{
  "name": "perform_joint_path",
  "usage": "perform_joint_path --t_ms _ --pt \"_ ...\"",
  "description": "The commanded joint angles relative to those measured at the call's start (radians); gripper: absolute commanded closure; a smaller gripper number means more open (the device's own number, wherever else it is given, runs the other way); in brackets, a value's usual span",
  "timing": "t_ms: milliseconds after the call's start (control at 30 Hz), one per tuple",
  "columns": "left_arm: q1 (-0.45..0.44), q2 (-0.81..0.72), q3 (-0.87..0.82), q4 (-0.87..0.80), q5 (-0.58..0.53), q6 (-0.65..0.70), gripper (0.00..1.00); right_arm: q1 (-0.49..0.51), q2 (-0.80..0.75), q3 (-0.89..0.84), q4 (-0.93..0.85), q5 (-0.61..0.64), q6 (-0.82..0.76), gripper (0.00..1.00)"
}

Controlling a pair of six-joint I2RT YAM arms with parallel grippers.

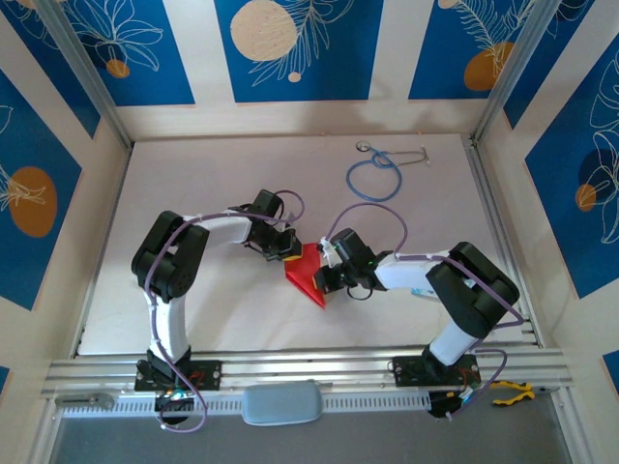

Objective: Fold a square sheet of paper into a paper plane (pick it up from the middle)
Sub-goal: Third fold the triangle at the center of the table.

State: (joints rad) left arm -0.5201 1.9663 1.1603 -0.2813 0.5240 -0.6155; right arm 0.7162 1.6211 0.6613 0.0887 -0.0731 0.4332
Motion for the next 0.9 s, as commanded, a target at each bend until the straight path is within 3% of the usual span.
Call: perform_joint_path --t_ms 0,867 --pt "-0.004 -0.004 -0.012 -0.043 -0.045 -0.003 0.86 0.009 0.011 0.004 -0.022 0.015 0.015 1.00" --pt "-0.003 -0.009 -0.016 -0.044 -0.059 -0.010 0.86 0.017 0.004 -0.009 -0.023 0.027 0.028 1.00"
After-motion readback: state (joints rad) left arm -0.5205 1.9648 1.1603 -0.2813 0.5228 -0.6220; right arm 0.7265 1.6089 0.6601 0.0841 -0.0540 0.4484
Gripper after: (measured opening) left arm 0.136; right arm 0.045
